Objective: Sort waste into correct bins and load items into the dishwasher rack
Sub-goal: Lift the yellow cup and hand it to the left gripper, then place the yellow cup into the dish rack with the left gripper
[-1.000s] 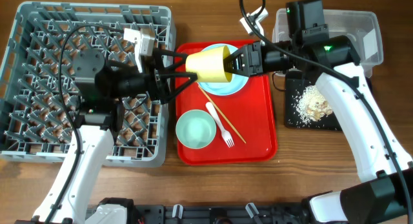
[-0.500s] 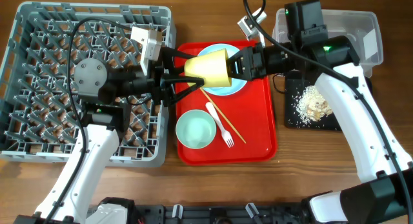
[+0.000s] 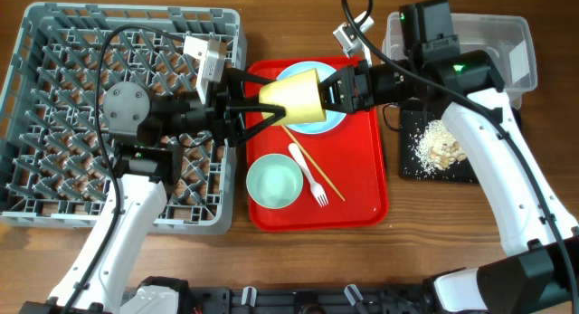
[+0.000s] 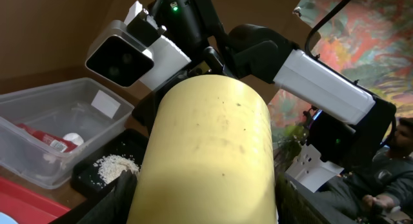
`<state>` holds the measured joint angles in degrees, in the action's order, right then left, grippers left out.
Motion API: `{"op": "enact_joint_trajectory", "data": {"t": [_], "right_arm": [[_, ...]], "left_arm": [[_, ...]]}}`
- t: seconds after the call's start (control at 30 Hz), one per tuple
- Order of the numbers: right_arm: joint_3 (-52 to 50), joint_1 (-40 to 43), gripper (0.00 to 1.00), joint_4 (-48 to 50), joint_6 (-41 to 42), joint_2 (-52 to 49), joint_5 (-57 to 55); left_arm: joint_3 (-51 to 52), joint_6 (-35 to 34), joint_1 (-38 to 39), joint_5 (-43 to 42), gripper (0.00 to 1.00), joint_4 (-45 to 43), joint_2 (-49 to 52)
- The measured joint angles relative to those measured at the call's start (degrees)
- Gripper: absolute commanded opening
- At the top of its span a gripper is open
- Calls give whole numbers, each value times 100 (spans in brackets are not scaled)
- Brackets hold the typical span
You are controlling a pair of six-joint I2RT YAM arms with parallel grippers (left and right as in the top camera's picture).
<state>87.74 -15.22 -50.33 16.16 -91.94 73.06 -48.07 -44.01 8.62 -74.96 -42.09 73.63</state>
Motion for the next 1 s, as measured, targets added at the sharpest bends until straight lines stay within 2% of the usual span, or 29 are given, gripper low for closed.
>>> {"op": "enact_joint_trajectory", "data": {"t": [0.1,0.2,0.27,0.47,0.53,0.57,0.67,0.73,0.8,0.9,0.97,1.0], "right_arm": [[0,0,4,0,0,0,-4],[0,0,4,0,0,0,-22],[0,0,4,-2,0,0,4],[0,-15,4,-15,-2,0,87],[0,-15,4,-17,-22,0,90],[0,-15,7,-20,-46,0,90],[0,-17,26,-11,-44,0,44],[0,-17,32,-15,17,0,-24],[0,4,34,0,74,0,-181],[0,181,35,11,223,0,-1093],[0,295,36,0,267,0,-1663],[0,334,36,-72,264,0,-2000]], "left_arm": [[0,-223,0,0,76,-2,0],[0,-446,39,-13,77,-17,0],[0,-505,120,9,75,-15,0],[0,-592,184,50,62,2,0],[0,-608,184,50,62,4,0],[0,-610,184,50,63,4,0],[0,-603,188,11,58,0,0],[0,-562,186,-50,56,2,0],[-26,-374,28,-162,52,472,4],[-92,601,-662,-11,40,2610,57],[-90,1335,-1073,479,27,3947,74],[-81,1661,-1276,844,13,4465,74]]}}
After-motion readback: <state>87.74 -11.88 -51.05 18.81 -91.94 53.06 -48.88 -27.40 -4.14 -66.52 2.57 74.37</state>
